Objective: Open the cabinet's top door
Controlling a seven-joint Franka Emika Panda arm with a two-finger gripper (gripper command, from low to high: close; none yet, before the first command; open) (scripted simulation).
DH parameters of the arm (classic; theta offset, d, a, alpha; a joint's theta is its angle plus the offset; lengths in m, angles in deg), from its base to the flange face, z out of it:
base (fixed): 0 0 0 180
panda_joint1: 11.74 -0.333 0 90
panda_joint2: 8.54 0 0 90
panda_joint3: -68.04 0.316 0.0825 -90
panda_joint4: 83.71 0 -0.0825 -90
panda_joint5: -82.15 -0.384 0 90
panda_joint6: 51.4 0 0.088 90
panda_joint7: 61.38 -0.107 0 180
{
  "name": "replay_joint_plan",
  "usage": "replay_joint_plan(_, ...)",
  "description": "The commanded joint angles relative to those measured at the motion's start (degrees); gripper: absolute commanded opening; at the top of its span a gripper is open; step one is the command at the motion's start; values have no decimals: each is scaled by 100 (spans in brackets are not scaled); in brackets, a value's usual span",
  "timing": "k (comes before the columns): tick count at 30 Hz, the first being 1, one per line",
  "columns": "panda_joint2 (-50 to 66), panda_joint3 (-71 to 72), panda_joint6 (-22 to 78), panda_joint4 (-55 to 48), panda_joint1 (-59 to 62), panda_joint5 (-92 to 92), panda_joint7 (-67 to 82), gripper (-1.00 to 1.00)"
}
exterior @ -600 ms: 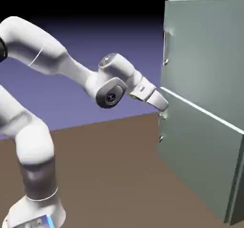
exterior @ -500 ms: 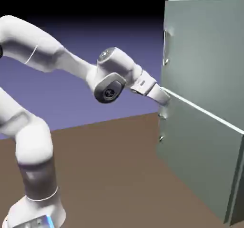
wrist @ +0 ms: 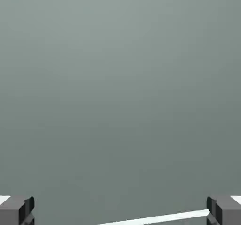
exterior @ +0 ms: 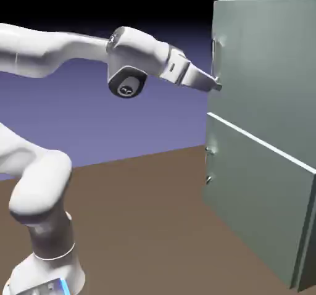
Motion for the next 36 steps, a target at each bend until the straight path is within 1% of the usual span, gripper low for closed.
replay_joint_plan(1, -72, 125, 18, -60, 120, -250, 130, 0)
replay_joint_plan(31, -2229, 3867, 569, -1872, 3702, -7726, 4033, 0)
replay_joint_plan(33, -2262, 3923, 577, -1899, 3755, -7837, 4091, 0)
replay_joint_plan(36, -2206, 4164, 694, -2381, 4382, -8009, 4103, 0)
